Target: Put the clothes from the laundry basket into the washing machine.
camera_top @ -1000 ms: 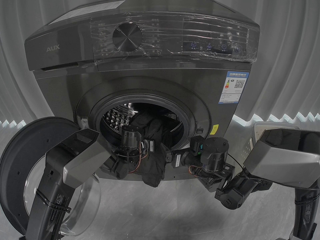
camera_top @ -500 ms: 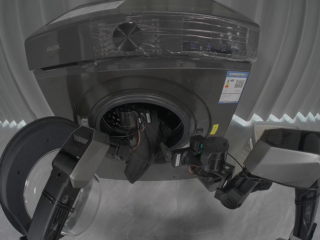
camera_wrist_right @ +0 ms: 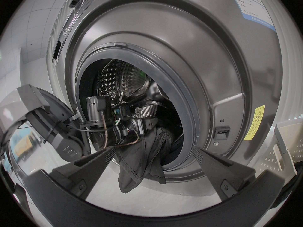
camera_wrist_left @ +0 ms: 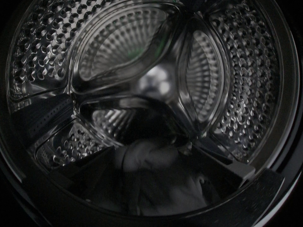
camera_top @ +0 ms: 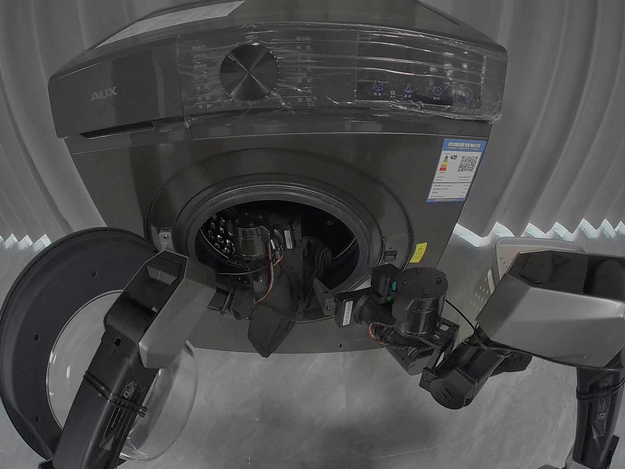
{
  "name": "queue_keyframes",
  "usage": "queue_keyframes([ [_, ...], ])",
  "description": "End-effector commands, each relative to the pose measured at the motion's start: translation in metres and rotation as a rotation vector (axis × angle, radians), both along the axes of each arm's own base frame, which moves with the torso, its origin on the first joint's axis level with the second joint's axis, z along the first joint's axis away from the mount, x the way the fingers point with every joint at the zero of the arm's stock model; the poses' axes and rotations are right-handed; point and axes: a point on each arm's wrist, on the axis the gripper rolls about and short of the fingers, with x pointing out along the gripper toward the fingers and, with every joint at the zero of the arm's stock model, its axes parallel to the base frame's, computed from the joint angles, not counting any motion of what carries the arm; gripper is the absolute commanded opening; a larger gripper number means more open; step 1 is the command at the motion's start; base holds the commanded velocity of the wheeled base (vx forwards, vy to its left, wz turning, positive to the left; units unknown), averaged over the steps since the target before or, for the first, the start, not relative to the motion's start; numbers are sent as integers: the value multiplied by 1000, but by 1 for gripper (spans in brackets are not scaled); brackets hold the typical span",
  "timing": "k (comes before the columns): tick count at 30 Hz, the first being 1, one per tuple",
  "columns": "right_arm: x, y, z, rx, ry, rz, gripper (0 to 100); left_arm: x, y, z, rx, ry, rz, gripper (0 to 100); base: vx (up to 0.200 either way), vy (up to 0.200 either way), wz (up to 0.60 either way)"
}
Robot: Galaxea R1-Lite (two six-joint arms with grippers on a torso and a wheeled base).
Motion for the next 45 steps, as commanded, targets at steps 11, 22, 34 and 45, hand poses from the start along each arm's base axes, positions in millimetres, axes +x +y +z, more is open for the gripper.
queue_keyframes([
  [11, -3, 4, 1, 4, -3, 13, 100, -60, -13, -24, 81, 197, -161, 100, 0, 0, 0],
  [22, -3, 4, 0, 2, -1, 12, 100, -56, -18, -39, 82, 199, -163, 0, 0, 0, 0],
  [34, -3, 4, 0, 2, -1, 12, 100, -14, -3, 1, 8, 38, -50, 0, 0, 0, 0],
  [45, -3, 3, 1, 3, -2, 10, 100, 13, 12, -2, -9, -9, 11, 0, 0, 0, 0],
])
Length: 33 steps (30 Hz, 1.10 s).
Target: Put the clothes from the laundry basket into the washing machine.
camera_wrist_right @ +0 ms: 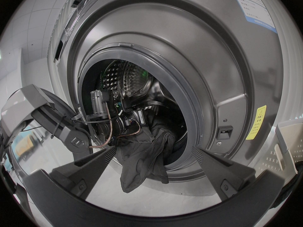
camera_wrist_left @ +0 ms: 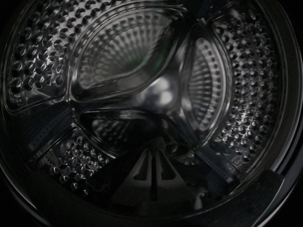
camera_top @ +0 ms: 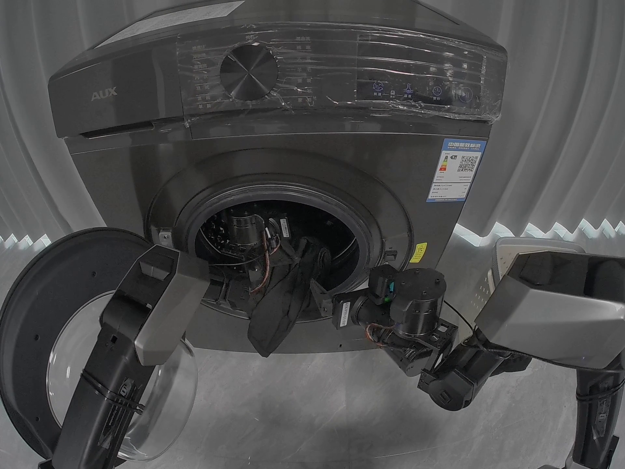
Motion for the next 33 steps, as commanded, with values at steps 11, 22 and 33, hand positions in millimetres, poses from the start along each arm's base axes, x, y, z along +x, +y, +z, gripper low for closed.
queue_keyframes([
  [11, 0, -2, 1, 0, 1, -5, 100, -17, -18, 1, -6, 17, -39, 100, 0, 0, 0],
  [22, 0, -1, 0, 0, 3, -2, 100, -78, -34, -33, 123, 245, -180, 100, 0, 0, 0],
  [33, -1, -1, 0, 0, 3, 0, 100, -74, -34, -67, 139, 287, -182, 100, 0, 0, 0],
])
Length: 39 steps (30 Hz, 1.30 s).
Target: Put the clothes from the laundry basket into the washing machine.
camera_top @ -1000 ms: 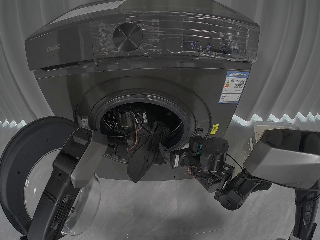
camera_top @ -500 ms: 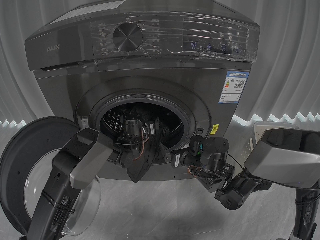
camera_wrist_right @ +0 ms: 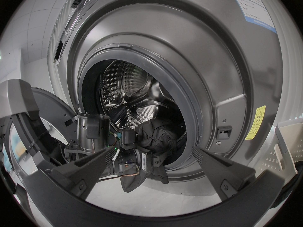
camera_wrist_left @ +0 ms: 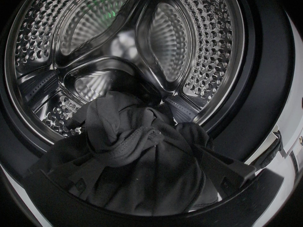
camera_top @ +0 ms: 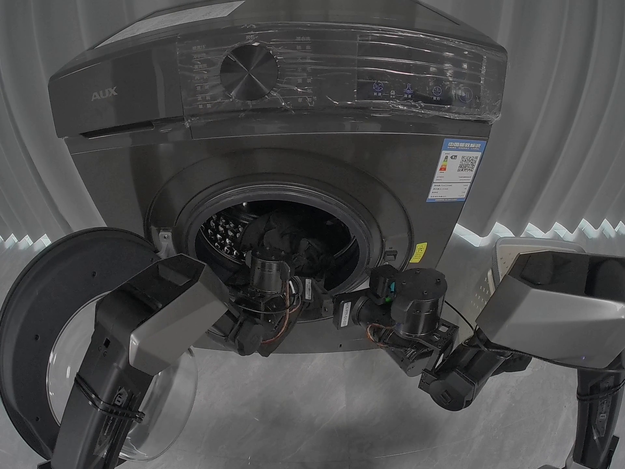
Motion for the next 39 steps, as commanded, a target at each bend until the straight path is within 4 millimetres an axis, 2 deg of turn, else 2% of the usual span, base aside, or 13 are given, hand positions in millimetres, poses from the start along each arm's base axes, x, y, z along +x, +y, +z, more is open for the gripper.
queue_keyframes([
  [1, 0, 0, -1, 0, 0, 1, 100, 3, 0, -13, 7, 14, 4, 100, 0, 0, 0],
  [3, 0, 1, 0, 1, -1, 2, 100, 5, 4, -13, 7, 14, 13, 100, 0, 0, 0],
  [4, 0, 1, 0, 2, -2, 2, 100, 6, 6, -15, 8, 17, 17, 0, 0, 0, 0],
  [14, 1, 2, 2, 6, -6, 2, 100, 14, 11, -18, -3, 9, 34, 0, 0, 0, 0],
  [18, 1, 2, 2, 8, -9, 2, 100, 32, 16, 8, -49, -90, 83, 0, 0, 0, 0],
  [21, 1, 3, 3, 10, -11, 4, 100, 49, 19, 35, -84, -185, 143, 0, 0, 0, 0],
  [27, 1, 2, 5, 14, -16, 4, 100, 68, 15, 53, -133, -283, 173, 0, 0, 0, 0],
  [35, 1, 2, 5, 13, -14, 4, 100, 72, 12, 32, -125, -269, 176, 0, 0, 0, 0],
  [39, 1, 2, 5, 14, -16, 4, 100, 72, 11, 34, -131, -271, 175, 0, 0, 0, 0],
])
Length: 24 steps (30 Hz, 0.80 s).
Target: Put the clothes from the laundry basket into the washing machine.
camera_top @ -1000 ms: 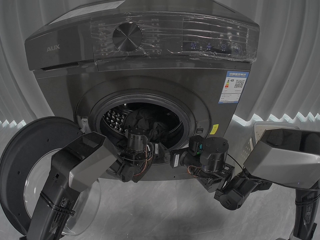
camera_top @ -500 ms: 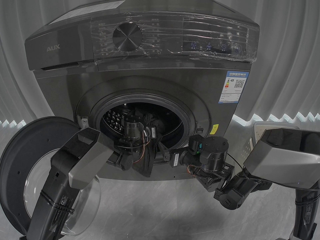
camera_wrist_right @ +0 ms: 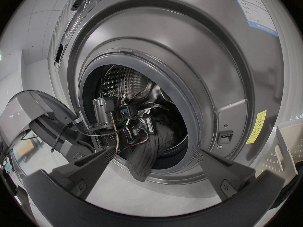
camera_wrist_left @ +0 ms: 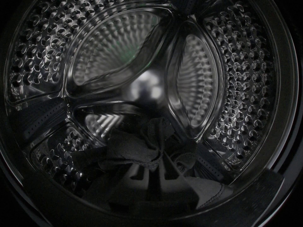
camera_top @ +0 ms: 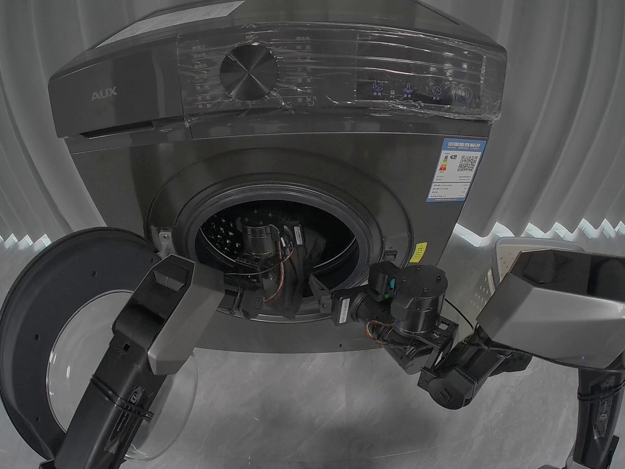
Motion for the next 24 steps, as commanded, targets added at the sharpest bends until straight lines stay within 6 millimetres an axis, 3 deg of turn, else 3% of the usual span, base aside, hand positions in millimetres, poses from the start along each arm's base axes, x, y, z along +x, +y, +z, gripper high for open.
queue_keyframes([
  [1, 0, 0, 0, 1, -1, 1, 100, 0, -2, -7, -1, 5, -2, 100, 0, 0, 0],
  [6, 0, 0, 0, 0, 0, 2, 100, -12, -3, 10, 9, 26, -14, 100, 0, 0, 0],
  [10, 0, 0, -2, -3, 3, 4, 100, -37, -2, 13, 61, 140, -43, 100, 0, 0, 0],
  [13, 0, 0, -2, -3, 3, 4, 100, -49, -3, 0, 104, 207, -70, 100, 0, 0, 0],
  [24, -1, 1, -3, -1, 1, 5, 100, -62, 1, -48, 161, 336, -116, 100, 0, 0, 0],
])
